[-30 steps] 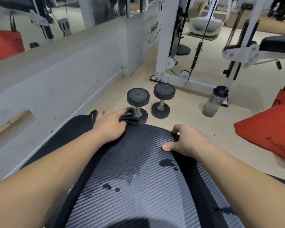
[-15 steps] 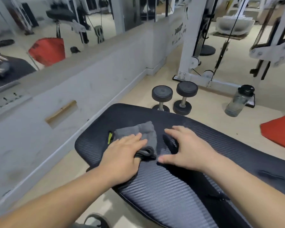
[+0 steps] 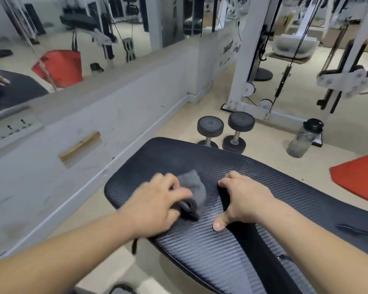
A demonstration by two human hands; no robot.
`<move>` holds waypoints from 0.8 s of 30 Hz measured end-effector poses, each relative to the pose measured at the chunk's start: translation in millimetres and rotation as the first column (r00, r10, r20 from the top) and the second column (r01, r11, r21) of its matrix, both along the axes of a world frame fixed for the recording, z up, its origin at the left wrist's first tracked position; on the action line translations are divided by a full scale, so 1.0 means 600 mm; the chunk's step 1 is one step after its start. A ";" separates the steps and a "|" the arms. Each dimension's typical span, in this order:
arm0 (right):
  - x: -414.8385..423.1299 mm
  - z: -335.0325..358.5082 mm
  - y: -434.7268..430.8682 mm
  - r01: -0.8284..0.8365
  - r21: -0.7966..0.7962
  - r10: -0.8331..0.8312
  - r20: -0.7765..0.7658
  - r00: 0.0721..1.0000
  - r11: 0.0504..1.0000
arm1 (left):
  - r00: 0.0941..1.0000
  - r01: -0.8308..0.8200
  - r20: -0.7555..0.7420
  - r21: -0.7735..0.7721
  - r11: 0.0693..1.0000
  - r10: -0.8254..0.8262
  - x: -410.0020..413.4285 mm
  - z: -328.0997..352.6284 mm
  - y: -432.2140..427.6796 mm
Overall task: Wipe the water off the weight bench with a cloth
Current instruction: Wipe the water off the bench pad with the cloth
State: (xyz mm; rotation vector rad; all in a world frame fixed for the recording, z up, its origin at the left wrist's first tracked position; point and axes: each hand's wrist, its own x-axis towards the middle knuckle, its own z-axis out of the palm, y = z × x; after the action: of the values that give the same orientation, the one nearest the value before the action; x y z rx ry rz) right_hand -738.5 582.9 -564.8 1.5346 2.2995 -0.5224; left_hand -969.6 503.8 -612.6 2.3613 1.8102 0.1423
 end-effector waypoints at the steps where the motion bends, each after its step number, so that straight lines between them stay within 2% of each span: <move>1: -0.003 0.002 0.000 -0.001 -0.009 0.001 0.010 1.000 1.000 | 0.989 -0.147 -0.022 0.016 0.989 0.147 -0.027 0.000 0.022; 3: -0.013 0.010 0.002 -0.009 -0.025 0.010 0.051 0.999 1.000 | 0.904 -0.425 -0.040 0.004 0.905 0.425 -0.048 -0.001 0.045; 4: -0.020 0.014 0.004 -0.018 -0.030 0.021 0.081 0.997 0.999 | 0.890 -0.453 -0.055 -0.006 0.891 0.452 -0.040 -0.003 0.042; 5: -0.029 0.019 0.007 -0.033 -0.035 0.037 0.115 0.993 0.999 | 0.910 -0.412 -0.056 -0.015 0.911 0.410 -0.024 0.000 0.026; 7: -0.042 0.023 0.011 -0.068 -0.032 0.072 0.164 0.984 0.997 | 0.986 -0.166 0.012 -0.010 0.986 0.166 -0.001 0.005 -0.023; 8: -0.045 0.023 0.013 -0.078 -0.026 0.082 0.180 0.980 0.997 | 0.996 -0.075 0.052 -0.027 0.997 0.077 -0.010 0.003 -0.034; 9: -0.047 0.023 0.014 -0.078 -0.025 0.082 0.190 0.978 0.997 | 0.998 -0.035 0.060 -0.028 0.999 0.037 -0.030 0.001 -0.029; 10: -0.047 0.021 0.015 -0.073 -0.025 0.076 0.194 0.978 0.997 | 0.997 -0.062 0.041 -0.028 0.998 0.063 -0.054 -0.002 -0.012; 11: -0.046 0.020 0.015 -0.069 -0.025 0.072 0.194 0.978 0.997 | 0.981 -0.190 0.039 -0.015 0.982 0.191 -0.076 -0.006 0.011; 13: -0.042 0.016 0.014 -0.059 -0.028 0.063 0.163 0.985 0.998 | 0.857 -0.514 0.043 -0.005 0.858 0.514 -0.100 -0.007 0.048; 14: -0.040 0.015 0.015 -0.046 -0.036 0.050 0.140 0.989 0.998 | 0.830 -0.556 0.026 -0.017 0.831 0.557 -0.089 -0.008 0.050; 16: -0.039 0.015 0.017 -0.039 -0.044 0.044 0.127 0.991 0.998 | 0.891 -0.454 0.000 -0.027 0.890 0.454 -0.047 -0.004 0.024; 18: -0.039 0.011 0.019 -0.048 -0.041 0.053 0.139 0.989 0.998 | 0.979 -0.186 0.077 -0.021 0.982 0.187 -0.014 0.005 -0.026; 20: -0.037 0.007 0.022 -0.042 -0.039 0.047 0.130 0.990 0.998 | 0.997 -0.027 0.068 0.000 1.000 0.027 -0.032 -0.003 -0.026; 21: -0.034 0.004 0.022 -0.040 -0.039 0.044 0.118 0.992 0.998 | 0.996 -0.079 0.048 0.005 0.997 0.079 -0.050 -0.007 -0.006; 22: -0.031 0.000 0.021 -0.042 -0.037 0.046 0.102 0.994 0.998 | 0.971 -0.234 0.048 0.019 0.972 0.233 -0.068 -0.008 0.018; 23: -0.027 -0.002 0.020 -0.045 -0.029 0.047 0.077 0.996 0.999 | 0.913 -0.408 0.043 0.030 0.912 0.407 -0.080 -0.005 0.039; 24: -0.021 -0.005 0.018 -0.046 -0.015 0.047 0.043 0.998 0.999 | 0.859 -0.512 0.023 0.023 0.859 0.511 -0.079 -0.006 0.050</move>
State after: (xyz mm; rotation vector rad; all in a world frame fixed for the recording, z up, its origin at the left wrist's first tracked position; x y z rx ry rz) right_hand -751.3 593.9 -567.5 1.4681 2.2878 -0.4867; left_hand -1016.8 533.6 -616.0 1.8220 2.3990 0.2494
